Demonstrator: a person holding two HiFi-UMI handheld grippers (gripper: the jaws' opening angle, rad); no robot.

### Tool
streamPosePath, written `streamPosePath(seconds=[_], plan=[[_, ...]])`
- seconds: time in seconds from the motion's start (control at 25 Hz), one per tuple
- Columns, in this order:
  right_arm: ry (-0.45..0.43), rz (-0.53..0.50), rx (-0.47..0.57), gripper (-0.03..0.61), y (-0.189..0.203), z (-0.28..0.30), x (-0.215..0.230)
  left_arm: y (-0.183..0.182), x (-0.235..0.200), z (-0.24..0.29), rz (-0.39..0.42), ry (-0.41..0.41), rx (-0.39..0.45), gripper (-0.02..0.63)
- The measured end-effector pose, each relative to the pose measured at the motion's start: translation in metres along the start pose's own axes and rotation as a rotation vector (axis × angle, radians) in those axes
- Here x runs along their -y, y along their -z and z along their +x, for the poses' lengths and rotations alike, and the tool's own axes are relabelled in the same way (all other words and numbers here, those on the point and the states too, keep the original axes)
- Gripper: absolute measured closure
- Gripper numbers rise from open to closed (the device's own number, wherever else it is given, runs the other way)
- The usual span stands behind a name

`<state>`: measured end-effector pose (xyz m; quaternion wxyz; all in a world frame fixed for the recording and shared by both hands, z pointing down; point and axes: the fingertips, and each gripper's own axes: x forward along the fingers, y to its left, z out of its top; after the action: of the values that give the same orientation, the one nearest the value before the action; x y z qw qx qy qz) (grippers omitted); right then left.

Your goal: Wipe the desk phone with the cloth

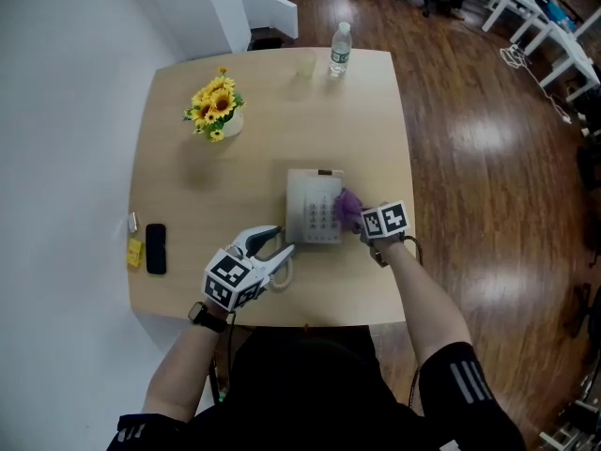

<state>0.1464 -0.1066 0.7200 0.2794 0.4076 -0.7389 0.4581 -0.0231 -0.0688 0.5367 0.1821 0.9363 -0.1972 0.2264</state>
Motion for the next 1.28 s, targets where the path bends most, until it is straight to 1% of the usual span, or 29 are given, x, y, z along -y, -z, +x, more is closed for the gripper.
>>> streamPosePath(seconds=[0.28,0.48,0.64,0.72,0.84,1.04,1.16,1.28], plan=[[-0.007,-0.014,-0.049,0.449,0.05,-0.001,-0.018,0.002,0.008,0.001,0.011,0.017,-0.006,0.446],[-0.029,-0.027,-0.093,0.449,0.082,-0.001,-0.03,-0.001,0.013,-0.001,0.018,0.023,0.008,0.446],[-0.062,-0.05,-0.139,0.449,0.097,-0.005,-0.04,-0.002,0.015,-0.003,0.02,0.022,0.016,0.446],[-0.065,-0.068,-0.134,0.449,0.096,-0.011,-0.043,-0.002,0.014,-0.006,0.019,0.019,0.02,0.446],[-0.025,-0.11,-0.061,0.449,0.07,-0.023,-0.041,-0.002,0.011,-0.011,0.015,0.011,0.029,0.446],[0.141,-0.273,0.065,0.448,-0.02,-0.041,-0.026,-0.001,0.009,-0.02,0.005,-0.006,0.04,0.446],[0.2,-0.382,0.057,0.448,-0.06,-0.038,-0.024,0.001,0.008,-0.025,0.001,-0.016,0.042,0.446],[0.248,-0.477,0.004,0.448,-0.08,-0.026,-0.024,0.003,0.008,-0.031,-0.002,-0.026,0.042,0.446]])
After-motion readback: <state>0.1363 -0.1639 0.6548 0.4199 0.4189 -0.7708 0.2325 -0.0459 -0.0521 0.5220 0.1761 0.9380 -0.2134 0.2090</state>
